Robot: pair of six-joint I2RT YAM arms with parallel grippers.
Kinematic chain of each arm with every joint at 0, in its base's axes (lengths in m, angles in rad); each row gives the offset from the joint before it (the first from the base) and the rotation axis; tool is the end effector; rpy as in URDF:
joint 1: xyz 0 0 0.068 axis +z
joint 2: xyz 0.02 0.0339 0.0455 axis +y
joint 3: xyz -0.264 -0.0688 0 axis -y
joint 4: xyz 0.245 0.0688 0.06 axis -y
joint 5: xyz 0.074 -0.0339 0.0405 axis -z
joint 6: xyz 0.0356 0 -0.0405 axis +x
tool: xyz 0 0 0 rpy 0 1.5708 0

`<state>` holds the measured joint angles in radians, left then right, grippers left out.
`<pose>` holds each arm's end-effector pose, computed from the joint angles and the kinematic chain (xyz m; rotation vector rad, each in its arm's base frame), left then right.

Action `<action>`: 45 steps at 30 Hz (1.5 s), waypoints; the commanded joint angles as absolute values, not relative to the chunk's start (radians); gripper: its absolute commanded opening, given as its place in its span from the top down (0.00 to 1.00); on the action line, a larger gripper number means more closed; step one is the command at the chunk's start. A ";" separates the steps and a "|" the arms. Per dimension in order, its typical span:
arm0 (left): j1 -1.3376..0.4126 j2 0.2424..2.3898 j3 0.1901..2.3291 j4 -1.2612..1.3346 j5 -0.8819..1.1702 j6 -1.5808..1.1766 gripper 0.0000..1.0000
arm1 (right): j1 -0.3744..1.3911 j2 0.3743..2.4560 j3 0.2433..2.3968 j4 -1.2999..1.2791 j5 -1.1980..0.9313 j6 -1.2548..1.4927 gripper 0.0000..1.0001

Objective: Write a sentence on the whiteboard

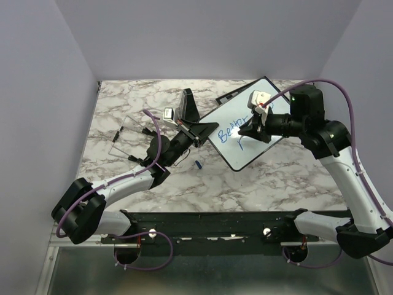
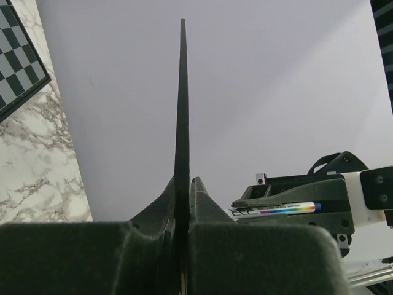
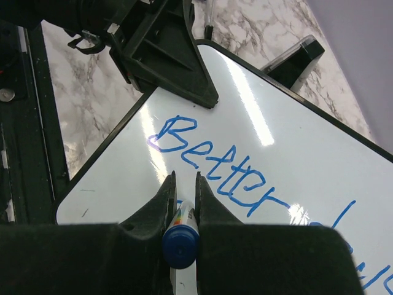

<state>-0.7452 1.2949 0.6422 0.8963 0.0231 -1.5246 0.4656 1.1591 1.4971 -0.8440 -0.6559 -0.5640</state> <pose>0.2093 -0.1942 0.2928 -0.5911 1.5020 -1.8790 0.1824 0.1159 0.4437 -1.3191 1.5265 0.6149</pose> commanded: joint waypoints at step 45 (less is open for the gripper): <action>-0.727 1.252 0.653 1.069 0.040 -1.577 1.00 | 0.456 1.094 1.437 -0.867 -0.591 -0.520 1.00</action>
